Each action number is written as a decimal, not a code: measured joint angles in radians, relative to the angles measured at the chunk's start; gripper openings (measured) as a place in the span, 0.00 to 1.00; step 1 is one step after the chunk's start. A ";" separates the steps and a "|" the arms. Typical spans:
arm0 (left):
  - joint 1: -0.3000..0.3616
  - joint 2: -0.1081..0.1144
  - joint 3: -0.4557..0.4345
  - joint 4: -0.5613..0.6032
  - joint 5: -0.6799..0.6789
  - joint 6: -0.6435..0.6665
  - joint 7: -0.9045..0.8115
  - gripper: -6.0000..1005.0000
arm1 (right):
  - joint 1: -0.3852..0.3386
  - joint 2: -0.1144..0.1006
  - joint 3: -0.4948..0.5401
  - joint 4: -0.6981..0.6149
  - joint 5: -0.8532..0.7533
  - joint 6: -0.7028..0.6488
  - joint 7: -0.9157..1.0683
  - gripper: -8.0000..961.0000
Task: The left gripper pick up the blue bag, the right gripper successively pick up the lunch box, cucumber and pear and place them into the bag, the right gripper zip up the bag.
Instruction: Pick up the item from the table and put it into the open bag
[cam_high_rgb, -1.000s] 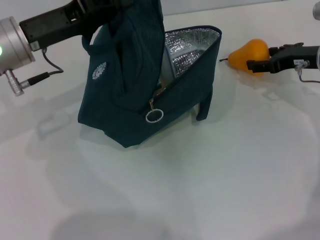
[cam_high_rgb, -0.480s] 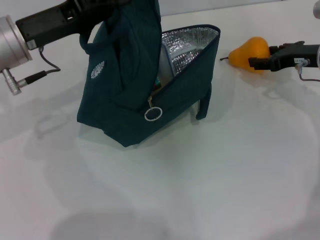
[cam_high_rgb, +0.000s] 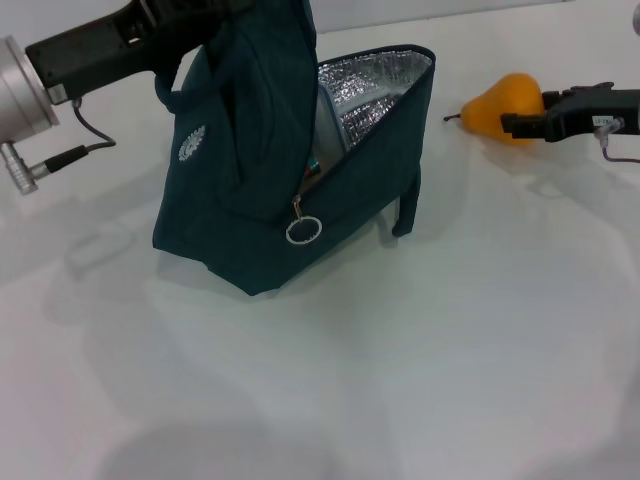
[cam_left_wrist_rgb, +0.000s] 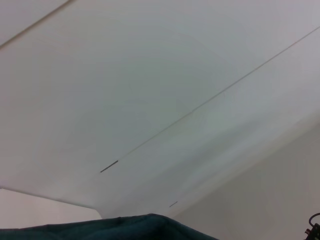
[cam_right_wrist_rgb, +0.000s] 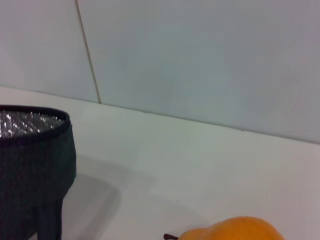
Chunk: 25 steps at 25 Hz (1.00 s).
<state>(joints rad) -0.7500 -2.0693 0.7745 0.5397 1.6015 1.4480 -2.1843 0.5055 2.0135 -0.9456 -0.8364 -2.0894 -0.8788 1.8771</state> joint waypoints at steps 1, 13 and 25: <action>0.000 0.000 0.000 0.000 0.000 0.000 0.000 0.06 | -0.004 0.000 0.000 -0.006 0.004 -0.001 0.000 0.73; -0.001 0.000 0.000 0.000 0.000 -0.001 0.001 0.06 | -0.048 0.001 -0.001 -0.113 0.101 -0.038 -0.005 0.73; -0.010 -0.003 0.003 0.000 0.004 -0.016 0.003 0.06 | -0.050 0.000 -0.039 -0.280 0.330 -0.123 -0.101 0.73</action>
<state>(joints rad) -0.7595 -2.0722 0.7776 0.5400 1.6051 1.4323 -2.1816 0.4555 2.0139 -0.9841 -1.1163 -1.7593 -1.0022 1.7758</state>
